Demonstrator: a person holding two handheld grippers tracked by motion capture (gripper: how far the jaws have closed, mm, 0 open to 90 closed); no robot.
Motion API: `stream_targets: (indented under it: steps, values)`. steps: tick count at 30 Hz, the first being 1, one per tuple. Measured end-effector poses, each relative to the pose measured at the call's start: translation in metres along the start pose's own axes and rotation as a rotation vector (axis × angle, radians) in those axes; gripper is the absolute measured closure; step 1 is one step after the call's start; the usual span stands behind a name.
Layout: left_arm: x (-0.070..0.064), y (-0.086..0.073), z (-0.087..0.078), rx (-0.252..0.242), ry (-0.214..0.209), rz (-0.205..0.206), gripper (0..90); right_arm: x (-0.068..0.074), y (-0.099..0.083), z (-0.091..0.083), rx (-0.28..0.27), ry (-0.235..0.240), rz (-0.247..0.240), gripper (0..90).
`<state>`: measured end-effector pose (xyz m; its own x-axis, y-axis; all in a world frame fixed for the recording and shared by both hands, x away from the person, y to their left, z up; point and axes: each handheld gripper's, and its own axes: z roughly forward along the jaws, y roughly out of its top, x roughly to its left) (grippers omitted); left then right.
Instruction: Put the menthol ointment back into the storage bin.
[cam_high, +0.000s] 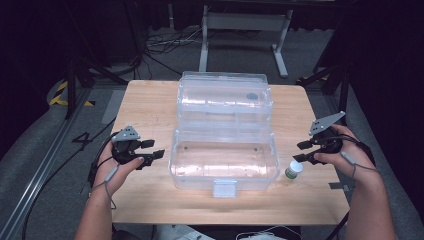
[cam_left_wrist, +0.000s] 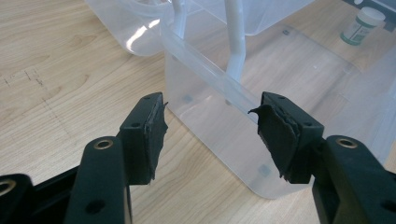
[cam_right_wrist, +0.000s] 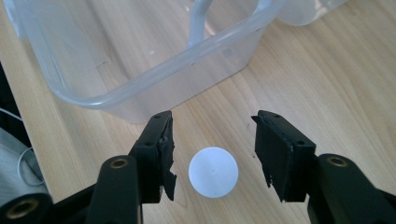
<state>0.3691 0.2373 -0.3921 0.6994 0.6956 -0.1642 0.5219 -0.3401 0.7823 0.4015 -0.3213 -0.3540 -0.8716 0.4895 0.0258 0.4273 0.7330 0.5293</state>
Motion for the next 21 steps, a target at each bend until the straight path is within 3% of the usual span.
stream_targets:
  steps: [4, 9, 21]
  values:
    - [0.000, 0.000, 0.000, 0.002, 0.001, 0.002, 42.2, 0.001, 0.000, 0.007, 0.043, 0.030, -0.014, 47.4]
    - [0.000, -0.001, 0.002, 0.002, 0.003, 0.005, 42.2, 0.004, 0.002, 0.010, 0.063, 0.043, -0.030, 46.7]
    - [0.002, -0.002, 0.003, 0.014, -0.010, 0.013, 42.2, 0.003, 0.001, 0.030, 0.165, 0.060, -0.074, 44.6]
